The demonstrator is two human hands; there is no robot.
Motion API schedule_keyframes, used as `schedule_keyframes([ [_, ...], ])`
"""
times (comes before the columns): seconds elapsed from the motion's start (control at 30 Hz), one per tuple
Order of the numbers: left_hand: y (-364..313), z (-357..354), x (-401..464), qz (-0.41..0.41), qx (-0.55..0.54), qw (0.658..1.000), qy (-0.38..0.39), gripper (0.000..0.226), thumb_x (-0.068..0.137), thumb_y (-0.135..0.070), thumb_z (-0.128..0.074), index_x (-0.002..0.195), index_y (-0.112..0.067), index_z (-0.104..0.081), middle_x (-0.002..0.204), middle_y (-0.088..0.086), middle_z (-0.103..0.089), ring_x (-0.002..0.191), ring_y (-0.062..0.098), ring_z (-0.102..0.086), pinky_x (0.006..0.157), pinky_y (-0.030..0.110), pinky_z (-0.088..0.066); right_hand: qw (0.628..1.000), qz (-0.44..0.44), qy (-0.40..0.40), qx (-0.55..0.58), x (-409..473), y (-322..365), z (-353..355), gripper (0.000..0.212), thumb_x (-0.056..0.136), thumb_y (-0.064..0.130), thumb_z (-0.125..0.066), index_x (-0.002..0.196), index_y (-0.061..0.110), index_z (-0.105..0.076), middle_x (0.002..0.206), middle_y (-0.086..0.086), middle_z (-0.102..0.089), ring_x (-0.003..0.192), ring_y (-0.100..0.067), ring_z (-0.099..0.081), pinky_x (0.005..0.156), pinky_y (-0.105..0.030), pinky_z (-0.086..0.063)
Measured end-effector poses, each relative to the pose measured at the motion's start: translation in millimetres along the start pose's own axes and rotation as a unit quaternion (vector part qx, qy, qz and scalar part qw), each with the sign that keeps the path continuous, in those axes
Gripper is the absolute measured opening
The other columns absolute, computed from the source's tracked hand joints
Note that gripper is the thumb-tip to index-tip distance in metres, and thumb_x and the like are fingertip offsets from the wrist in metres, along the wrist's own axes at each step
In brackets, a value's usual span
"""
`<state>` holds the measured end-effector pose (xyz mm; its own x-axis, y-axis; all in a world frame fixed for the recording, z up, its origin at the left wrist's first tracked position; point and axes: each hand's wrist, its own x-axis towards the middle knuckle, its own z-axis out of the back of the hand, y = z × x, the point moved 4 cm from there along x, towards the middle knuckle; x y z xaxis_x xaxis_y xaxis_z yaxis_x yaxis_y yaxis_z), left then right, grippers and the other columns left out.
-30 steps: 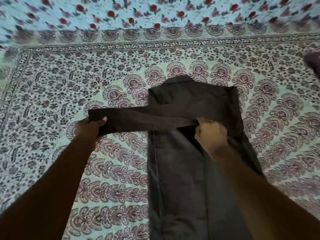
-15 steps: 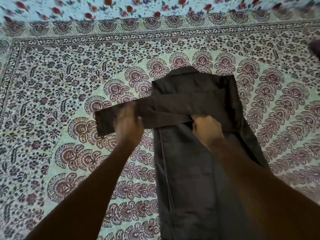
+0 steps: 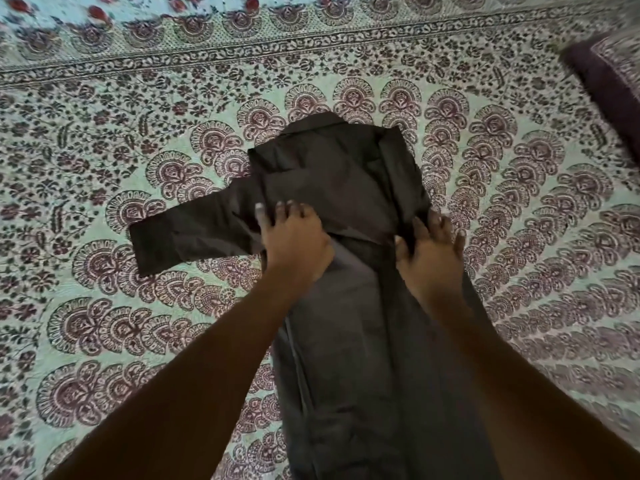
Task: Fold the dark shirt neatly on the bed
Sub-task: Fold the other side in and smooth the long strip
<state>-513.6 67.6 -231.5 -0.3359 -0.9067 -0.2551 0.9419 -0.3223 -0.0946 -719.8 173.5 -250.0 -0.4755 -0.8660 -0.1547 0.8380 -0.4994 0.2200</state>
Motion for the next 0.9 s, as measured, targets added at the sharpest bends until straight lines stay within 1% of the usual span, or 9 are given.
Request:
schedule_keyframes([
  [0.1, -41.0, -5.9, 4.7, -0.176, -0.081, 0.98, 0.038, 0.067, 0.105, -0.036, -0.044, 0.165, -0.018, -0.022, 0.174, 0.004, -0.015, 0.161, 0.022, -0.013, 0.128, 0.053, -0.016, 0.998, 0.008, 0.066, 0.003, -8.8, -34.3, -7.1, 0.073, 0.097, 0.054, -0.032, 0.155, 0.012, -0.045, 0.168, -0.017, -0.031, 0.155, -0.041, -0.023, 0.122, -0.063, -0.019],
  [0.17, -62.7, -18.2, 8.3, -0.232, -0.018, 0.97, 0.065, 0.063, 0.108, -0.048, -0.033, 0.166, -0.03, -0.016, 0.175, -0.003, -0.01, 0.161, 0.02, -0.009, 0.127, 0.061, -0.009, 0.995, 0.046, 0.083, 0.004, -9.0, -44.0, -10.1, 0.075, 0.099, 0.057, -0.027, 0.159, 0.013, -0.039, 0.169, -0.016, -0.027, 0.157, -0.039, -0.021, 0.122, -0.061, -0.023],
  [0.3, -79.3, -15.5, 26.2, -0.129, 0.072, 0.989, 0.019, 0.069, 0.104, -0.064, -0.017, 0.157, -0.026, -0.041, 0.165, 0.002, -0.039, 0.149, 0.033, -0.037, 0.121, 0.071, -0.005, 0.99, 0.084, 0.101, 0.058, 2.9, -47.9, -4.4, 0.072, 0.103, 0.054, -0.021, 0.155, 0.012, -0.047, 0.167, -0.017, -0.034, 0.156, -0.037, -0.027, 0.122, -0.057, -0.031],
  [0.43, -111.3, -15.1, 31.7, -0.08, 0.121, 0.987, 0.064, 0.072, 0.101, -0.071, -0.018, 0.164, -0.036, -0.02, 0.166, 0.02, -0.032, 0.154, 0.045, -0.024, 0.121, 0.073, 0.0, 0.981, 0.123, 0.101, 0.108, -0.1, -75.4, 3.5, 0.047, 0.107, 0.022, -0.043, 0.149, 0.006, -0.055, 0.162, -0.014, -0.043, 0.148, -0.04, -0.042, 0.117, -0.054, -0.043],
  [0.53, -134.5, -10.8, 27.7, -0.065, 0.127, 0.988, 0.061, 0.072, 0.102, -0.061, -0.036, 0.164, -0.028, -0.019, 0.165, 0.029, -0.026, 0.154, 0.052, -0.014, 0.122, 0.071, -0.006, 0.976, 0.154, 0.105, 0.117, -14.0, -95.6, 4.1, 0.051, 0.104, 0.017, -0.041, 0.152, 0.006, -0.051, 0.165, -0.013, -0.038, 0.153, -0.037, -0.034, 0.119, -0.053, -0.041],
  [0.6, -147.0, -14.2, 23.0, -0.123, 0.097, 0.987, 0.033, 0.07, 0.103, -0.052, -0.043, 0.162, -0.02, -0.026, 0.169, 0.02, -0.024, 0.157, 0.042, -0.016, 0.123, 0.064, -0.015, 0.971, 0.177, 0.114, 0.111, -21.0, -102.8, -0.7, 0.052, 0.103, 0.014, -0.042, 0.155, 0.006, -0.047, 0.167, -0.015, -0.034, 0.155, -0.039, -0.03, 0.121, -0.054, -0.037],
  [0.67, -156.2, -27.6, 20.6, -0.167, 0.075, 0.982, 0.056, 0.069, 0.105, -0.054, -0.036, 0.164, -0.02, -0.023, 0.173, 0.008, -0.017, 0.159, 0.03, -0.016, 0.124, 0.059, -0.019, 0.971, 0.196, 0.109, 0.089, -25.1, -111.4, -2.3, 0.054, 0.103, 0.017, -0.041, 0.156, 0.005, -0.044, 0.168, -0.017, -0.031, 0.155, -0.04, -0.029, 0.122, -0.055, -0.036],
  [0.8, -156.2, -42.2, 26.5, -0.13, 0.065, 0.984, 0.104, 0.072, 0.106, -0.058, -0.032, 0.167, -0.028, -0.006, 0.176, -0.006, 0.002, 0.161, 0.023, -0.007, 0.122, 0.063, -0.019, 0.973, 0.215, 0.09, 0.005, -49.9, -126.0, -9.9, 0.06, 0.106, 0.033, -0.037, 0.161, 0.01, -0.035, 0.171, -0.015, -0.023, 0.157, -0.04, -0.024, 0.122, -0.058, -0.032],
  [0.9, -163.4, -39.5, 25.7, -0.114, 0.104, 0.982, 0.106, 0.074, 0.106, -0.054, -0.036, 0.166, -0.026, -0.004, 0.176, -0.005, 0.004, 0.161, 0.028, -0.005, 0.122, 0.065, -0.016, 0.968, 0.23, 0.092, -0.027, -85.7, -140.1, -14.1, 0.063, 0.107, 0.042, -0.035, 0.163, 0.014, -0.029, 0.173, -0.014, -0.017, 0.158, -0.038, -0.021, 0.123, -0.057, -0.027],
])
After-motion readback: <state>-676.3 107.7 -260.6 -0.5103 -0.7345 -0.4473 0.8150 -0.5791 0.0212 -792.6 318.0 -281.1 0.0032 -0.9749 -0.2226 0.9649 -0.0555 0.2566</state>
